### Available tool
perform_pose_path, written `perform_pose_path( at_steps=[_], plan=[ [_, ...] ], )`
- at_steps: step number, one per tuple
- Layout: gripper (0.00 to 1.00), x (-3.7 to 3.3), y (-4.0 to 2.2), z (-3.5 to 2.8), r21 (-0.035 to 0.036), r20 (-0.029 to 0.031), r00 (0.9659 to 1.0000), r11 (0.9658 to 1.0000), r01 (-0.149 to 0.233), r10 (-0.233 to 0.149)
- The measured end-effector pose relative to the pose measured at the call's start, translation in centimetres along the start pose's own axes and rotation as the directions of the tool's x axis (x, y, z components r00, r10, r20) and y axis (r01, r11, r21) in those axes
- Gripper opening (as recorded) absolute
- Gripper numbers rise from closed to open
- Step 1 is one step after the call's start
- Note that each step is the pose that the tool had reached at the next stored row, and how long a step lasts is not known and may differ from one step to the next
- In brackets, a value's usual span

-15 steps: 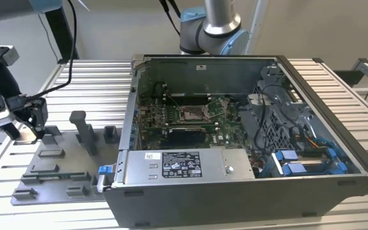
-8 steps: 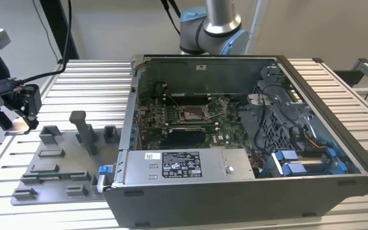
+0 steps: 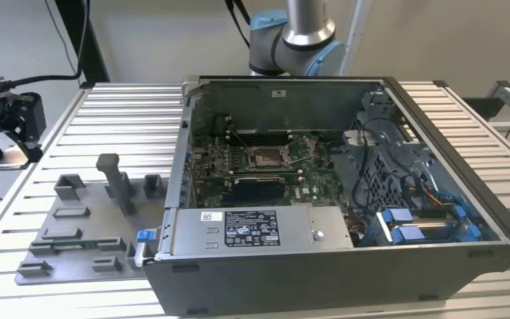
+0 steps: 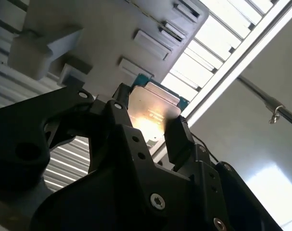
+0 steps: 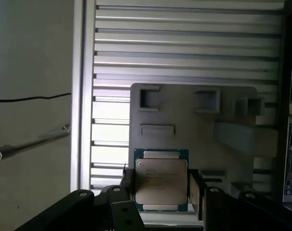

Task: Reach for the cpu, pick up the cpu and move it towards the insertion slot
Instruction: 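Pick up the cpu and move it towards the insertion slot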

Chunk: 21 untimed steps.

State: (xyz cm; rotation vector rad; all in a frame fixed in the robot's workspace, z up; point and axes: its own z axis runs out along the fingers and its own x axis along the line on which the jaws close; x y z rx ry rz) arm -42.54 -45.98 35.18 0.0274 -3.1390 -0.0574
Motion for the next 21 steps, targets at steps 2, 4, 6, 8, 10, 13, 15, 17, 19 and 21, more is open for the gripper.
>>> perform_pose_path(
  at_steps=[2,4,6,8,10,13,15,17,19,21],
  plan=[
    [0.00,0.00,0.03,-0.91,-0.0001,0.0001,1.0000,1.0000,0.000,0.000],
    [0.00,0.00,0.07,-1.81,-0.0001,0.0000,1.0000,1.0000,0.000,0.000],
    [0.00,0.00,0.10,-2.75,-0.0001,0.0000,1.0000,1.0000,0.000,0.000],
    [0.00,0.00,0.14,-3.65,-0.0001,0.0000,1.0000,1.0000,0.000,0.000],
    [0.00,0.00,0.17,-4.56,-0.0002,0.0001,1.0000,1.0000,0.000,0.000],
    [0.00,0.01,0.22,-5.92,-0.0002,0.0001,1.0000,1.0000,0.000,0.000],
    [0.00,0.01,0.24,-6.54,0.0000,0.0000,1.0000,1.0000,0.000,0.000],
    [0.00,0.01,0.24,-6.56,-0.0002,0.0002,1.0000,1.0000,0.000,0.000],
    [0.00,0.00,0.25,-6.59,-0.0002,0.0002,1.0000,1.0000,0.000,0.000],
    [0.00,-0.46,0.24,-6.61,-0.0001,-0.0016,1.0000,1.0000,0.000,0.000]
  ],
)
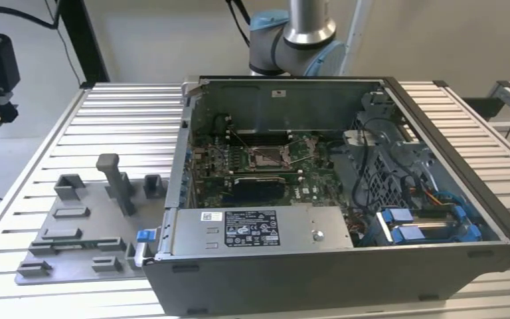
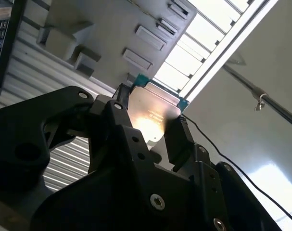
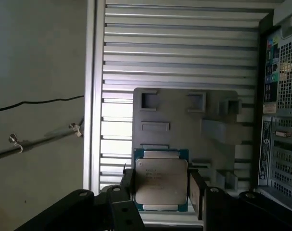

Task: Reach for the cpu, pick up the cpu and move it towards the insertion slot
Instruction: 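Pick up the cpu and move it towards the insertion slot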

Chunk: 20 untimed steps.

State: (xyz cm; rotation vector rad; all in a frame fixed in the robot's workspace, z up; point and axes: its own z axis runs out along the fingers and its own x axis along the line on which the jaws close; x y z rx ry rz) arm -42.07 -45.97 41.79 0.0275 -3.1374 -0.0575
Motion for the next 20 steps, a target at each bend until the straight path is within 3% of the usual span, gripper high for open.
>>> perform_pose_path(
  at_steps=[5,20],
  plan=[
    [0.00,-2.27,-0.04,-0.01,0.0000,-0.0081,1.0000,1.0000,0.000,0.000],
    [0.00,-9.07,-0.16,-0.02,-0.0002,-0.0108,0.9999,1.0000,0.000,0.000]
  ],
)
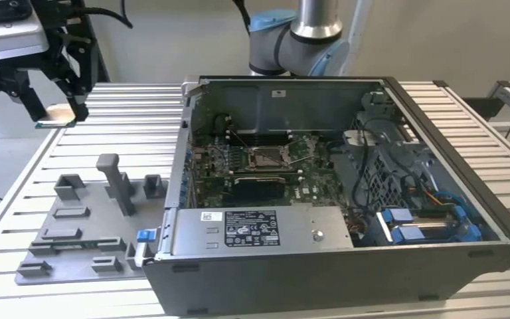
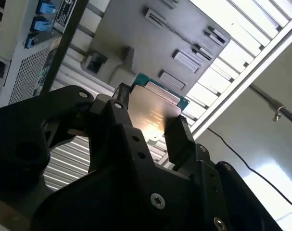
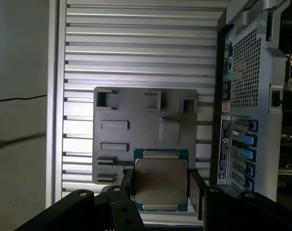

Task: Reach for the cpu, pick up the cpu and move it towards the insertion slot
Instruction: 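Pick up the cpu and move it towards the insertion slot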

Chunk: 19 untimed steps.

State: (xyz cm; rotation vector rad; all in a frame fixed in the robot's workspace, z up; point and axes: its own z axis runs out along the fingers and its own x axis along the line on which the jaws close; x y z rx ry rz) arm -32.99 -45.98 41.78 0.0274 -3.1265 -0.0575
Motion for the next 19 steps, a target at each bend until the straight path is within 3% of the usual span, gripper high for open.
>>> perform_pose_path(
  at_steps=[19],
  plan=[
    [0.00,-8.64,-0.15,-0.11,0.0000,-0.0001,1.0000,1.0000,0.000,0.000]
  ],
)
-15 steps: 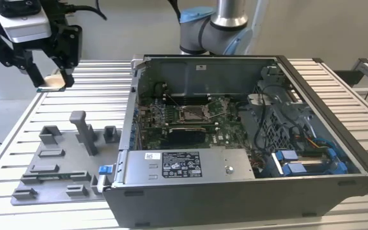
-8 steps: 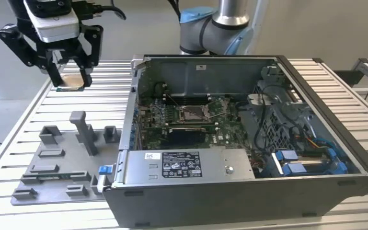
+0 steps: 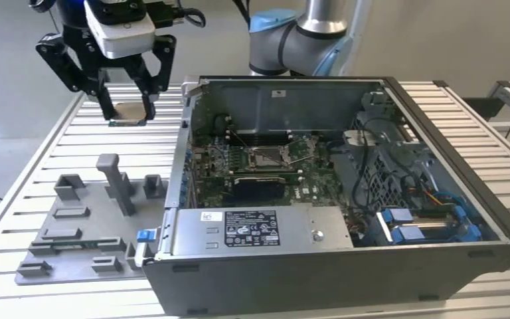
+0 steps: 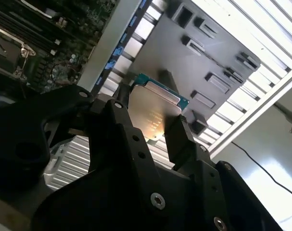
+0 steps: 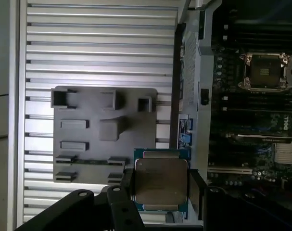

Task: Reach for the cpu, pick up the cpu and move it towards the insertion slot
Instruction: 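Pick up the cpu and move it towards the insertion slot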

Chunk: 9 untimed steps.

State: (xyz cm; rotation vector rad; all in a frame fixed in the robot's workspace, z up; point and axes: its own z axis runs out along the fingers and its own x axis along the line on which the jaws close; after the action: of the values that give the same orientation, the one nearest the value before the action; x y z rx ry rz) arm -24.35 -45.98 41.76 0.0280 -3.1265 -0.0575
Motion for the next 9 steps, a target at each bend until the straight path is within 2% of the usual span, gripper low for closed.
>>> perform_pose_path(
  at_steps=[9],
  plan=[
    [0.00,-4.12,-0.07,-0.04,0.0000,0.0000,1.0000,1.0000,0.000,0.000]
  ],
)
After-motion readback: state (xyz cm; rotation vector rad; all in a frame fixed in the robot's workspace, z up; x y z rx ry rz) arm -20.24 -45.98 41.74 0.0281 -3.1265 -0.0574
